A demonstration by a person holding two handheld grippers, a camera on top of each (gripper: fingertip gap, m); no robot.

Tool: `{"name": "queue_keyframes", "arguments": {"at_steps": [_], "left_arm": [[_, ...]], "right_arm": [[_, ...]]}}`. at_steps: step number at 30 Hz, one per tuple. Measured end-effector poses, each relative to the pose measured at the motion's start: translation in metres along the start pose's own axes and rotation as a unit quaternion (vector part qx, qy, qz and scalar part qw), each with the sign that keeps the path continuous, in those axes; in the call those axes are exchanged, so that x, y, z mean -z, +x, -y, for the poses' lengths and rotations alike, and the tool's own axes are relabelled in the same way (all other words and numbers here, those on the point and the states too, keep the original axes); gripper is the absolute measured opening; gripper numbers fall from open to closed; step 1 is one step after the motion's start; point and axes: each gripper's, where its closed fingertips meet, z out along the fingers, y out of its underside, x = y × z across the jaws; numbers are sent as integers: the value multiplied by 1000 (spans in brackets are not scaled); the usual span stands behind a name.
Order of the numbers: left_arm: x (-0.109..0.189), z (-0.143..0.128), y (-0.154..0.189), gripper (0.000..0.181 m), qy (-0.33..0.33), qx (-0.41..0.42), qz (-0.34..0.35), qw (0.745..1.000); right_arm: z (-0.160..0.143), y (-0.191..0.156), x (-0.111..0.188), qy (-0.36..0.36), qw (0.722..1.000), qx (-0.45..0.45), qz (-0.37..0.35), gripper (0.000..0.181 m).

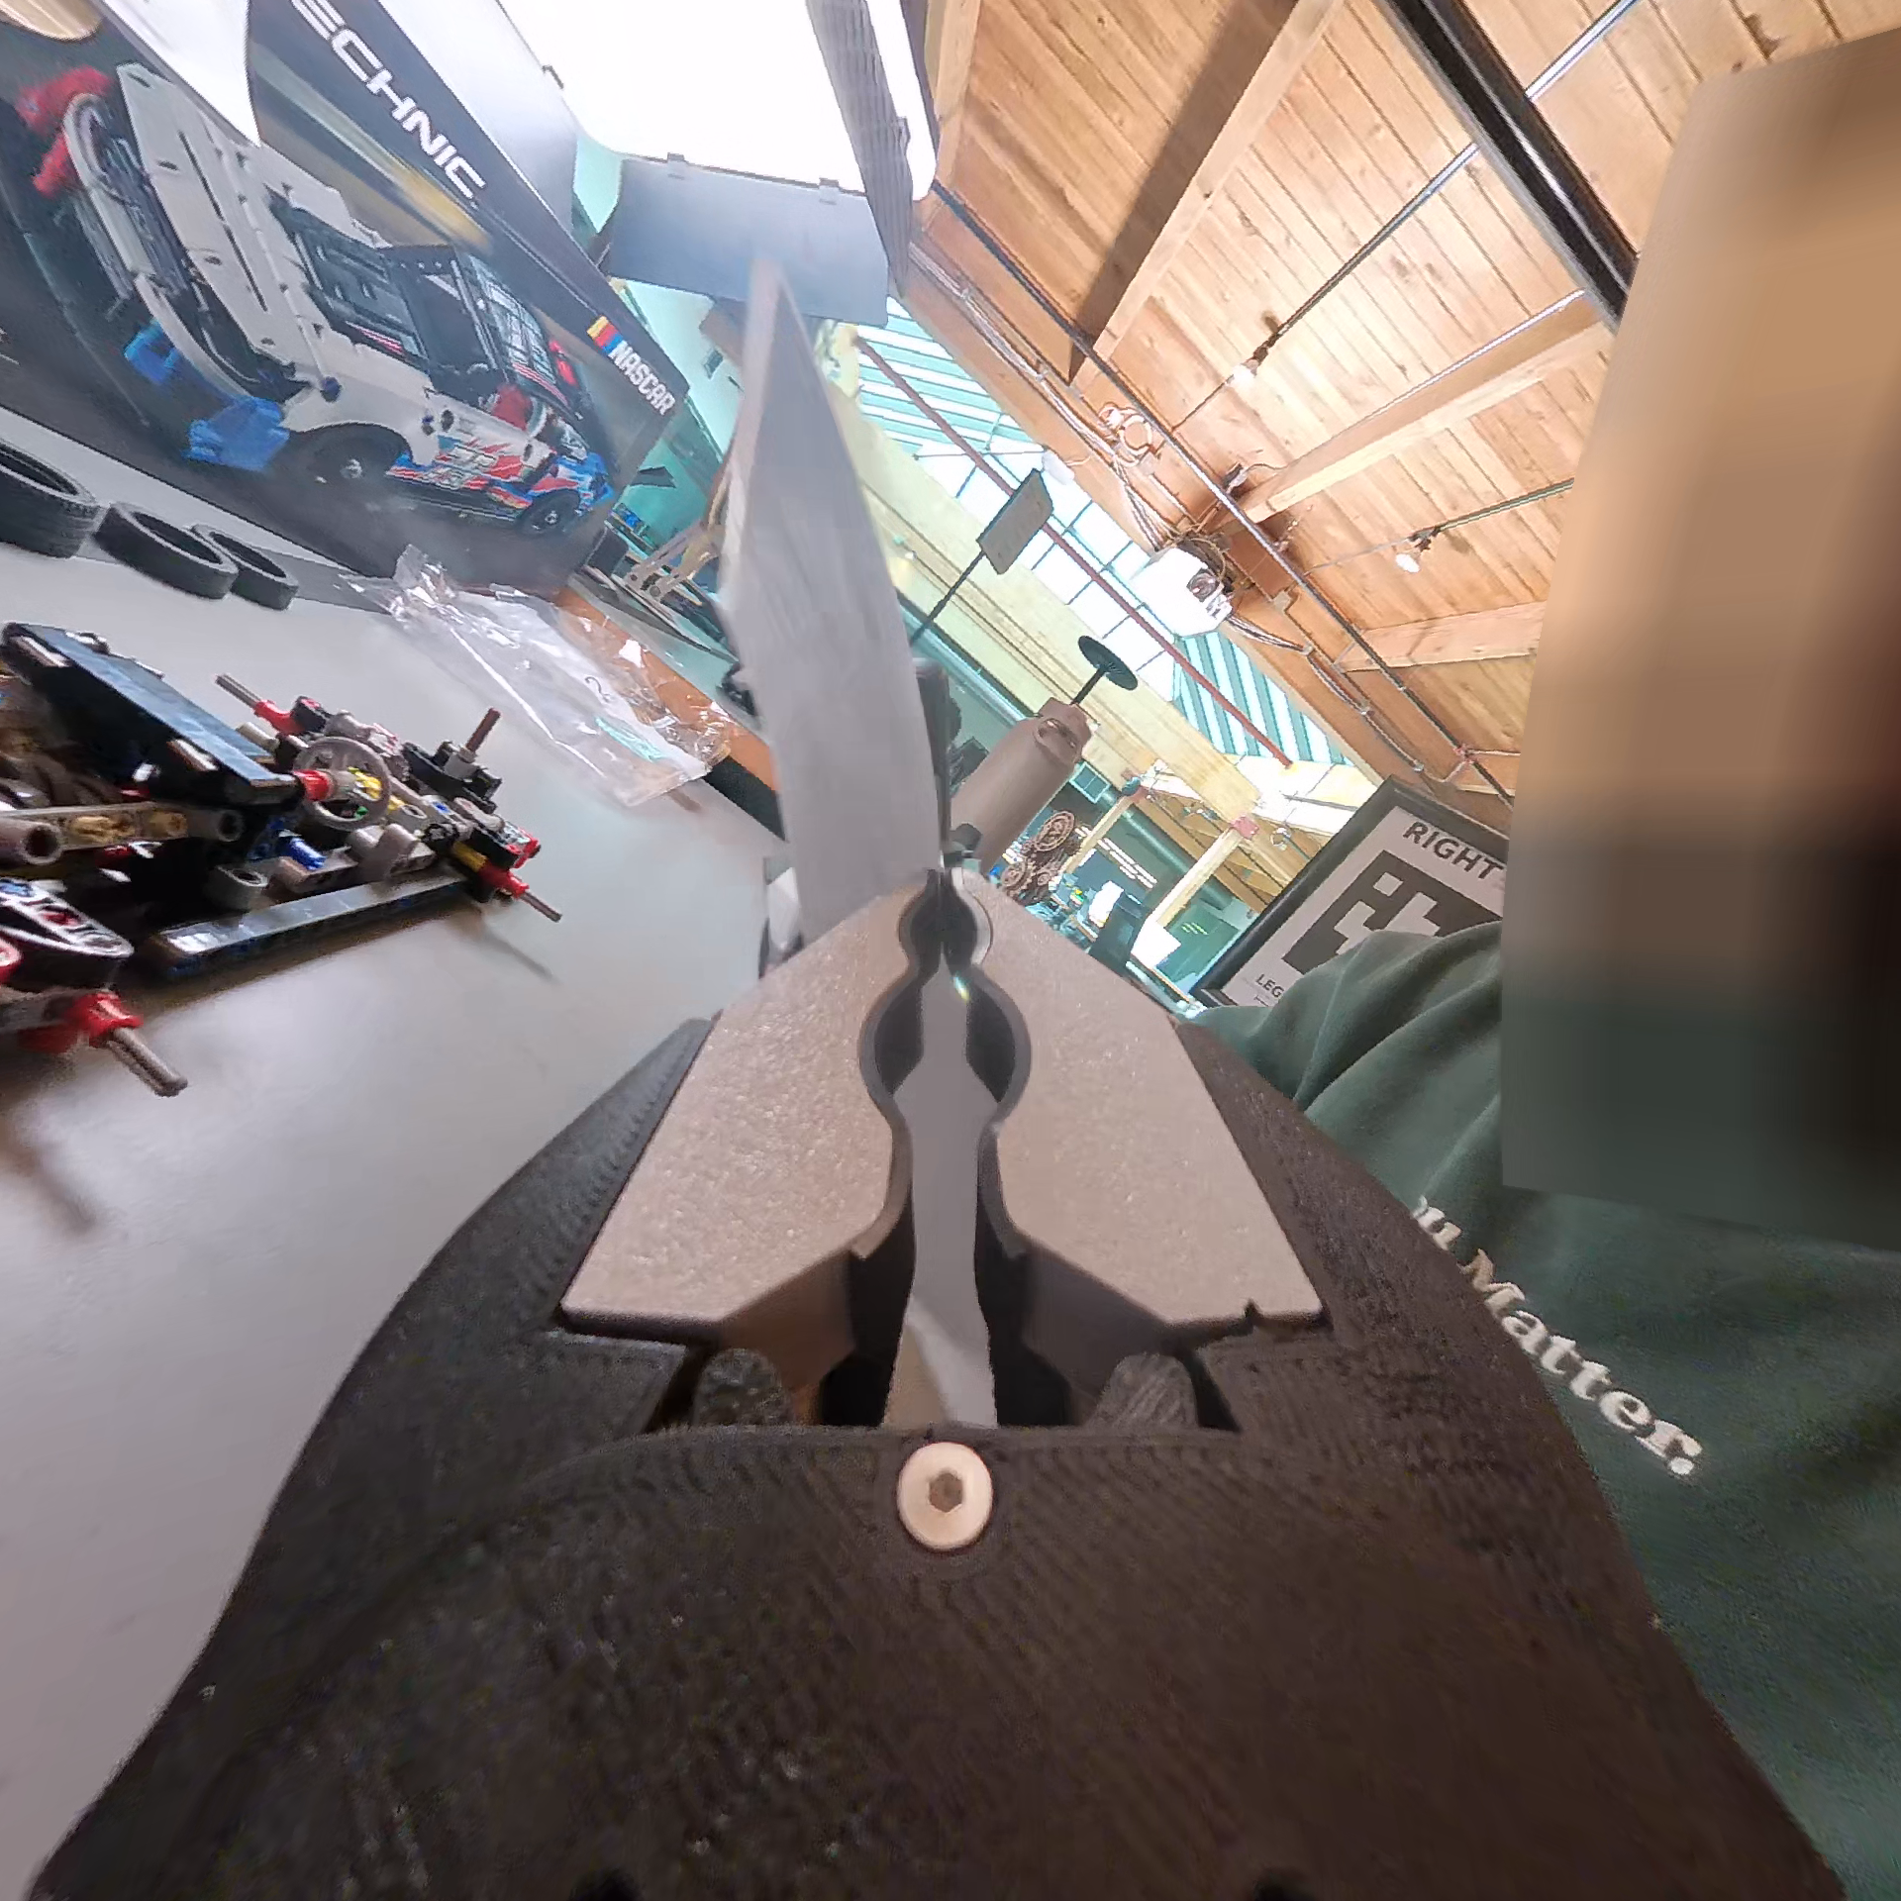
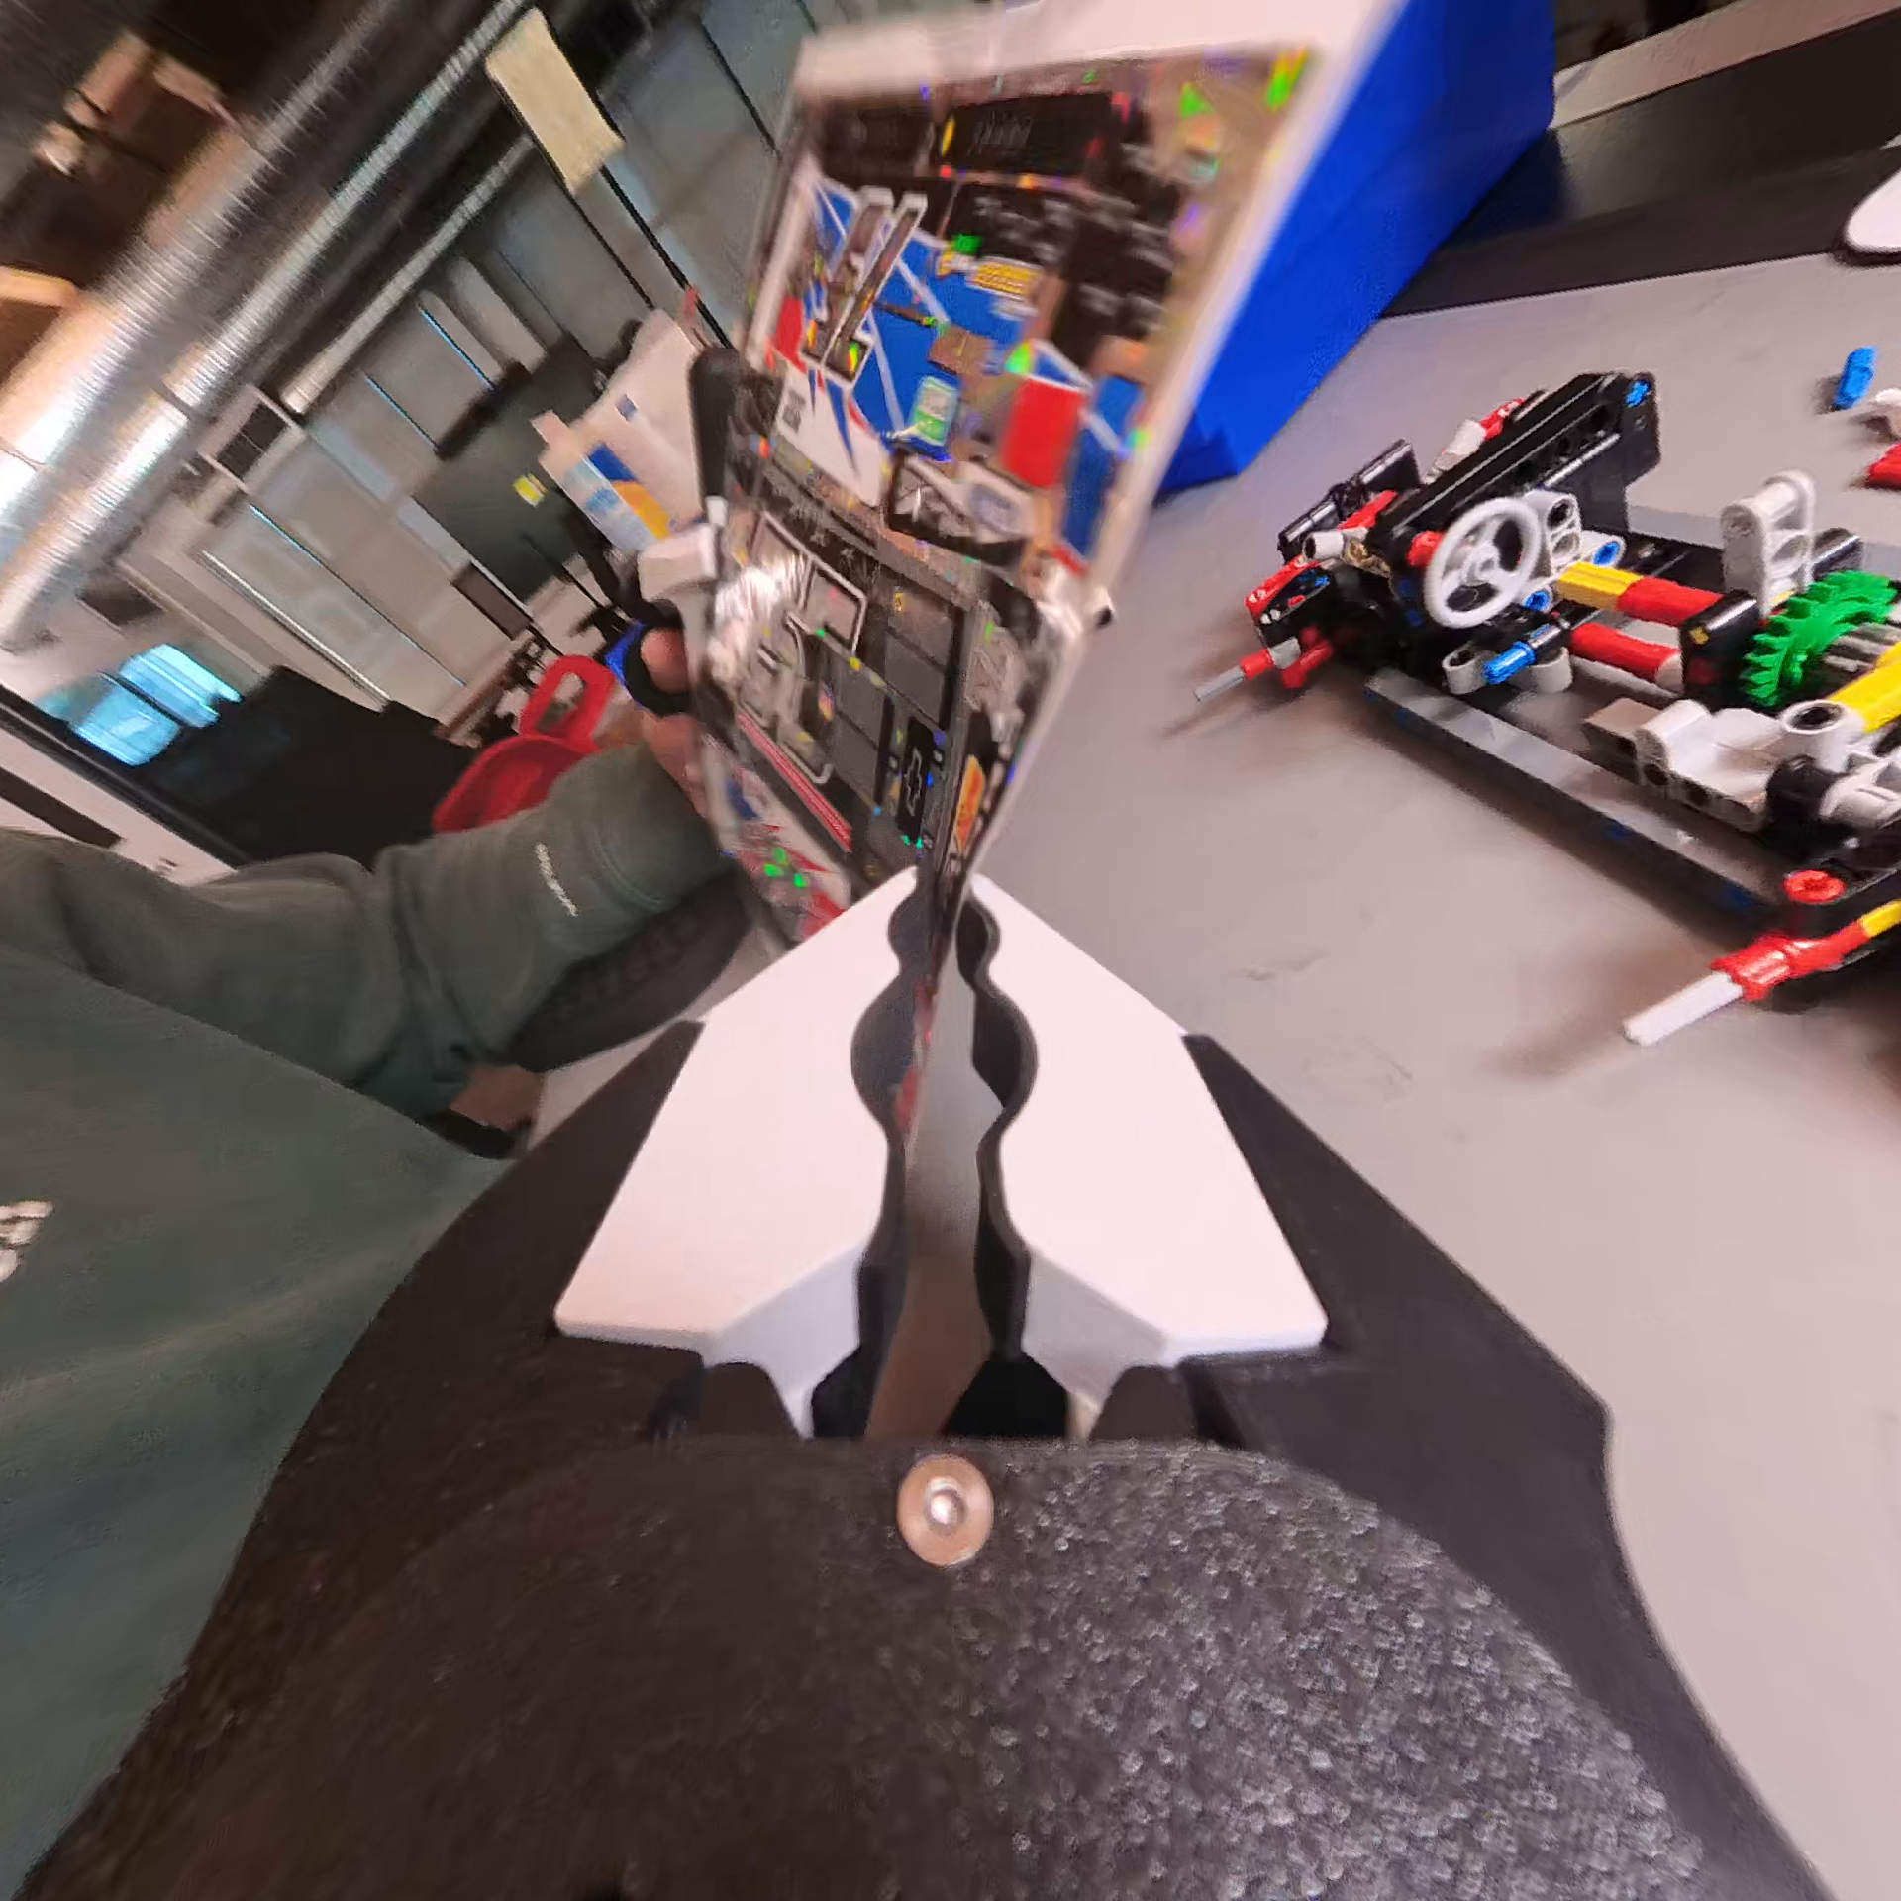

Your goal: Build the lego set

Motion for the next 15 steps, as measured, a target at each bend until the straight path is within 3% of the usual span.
{"name": "queue_keyframes", "arguments": {"at_steps": [3, 8, 15], "left_arm": [[0, -4, -8, 0, -17, -26, 33, 999], [-3, -21, -25, 0, -74, -76, 99, 989], [5, -48, -60, 0, -183, -168, 216, 944]], "right_arm": [[11, -1, 10, 26, 999, -34, 25, 0], [8, 8, 20, 7, 999, -39, 10, 0], [-1, 25, 21, -19, 998, -53, -31, 0]]}}
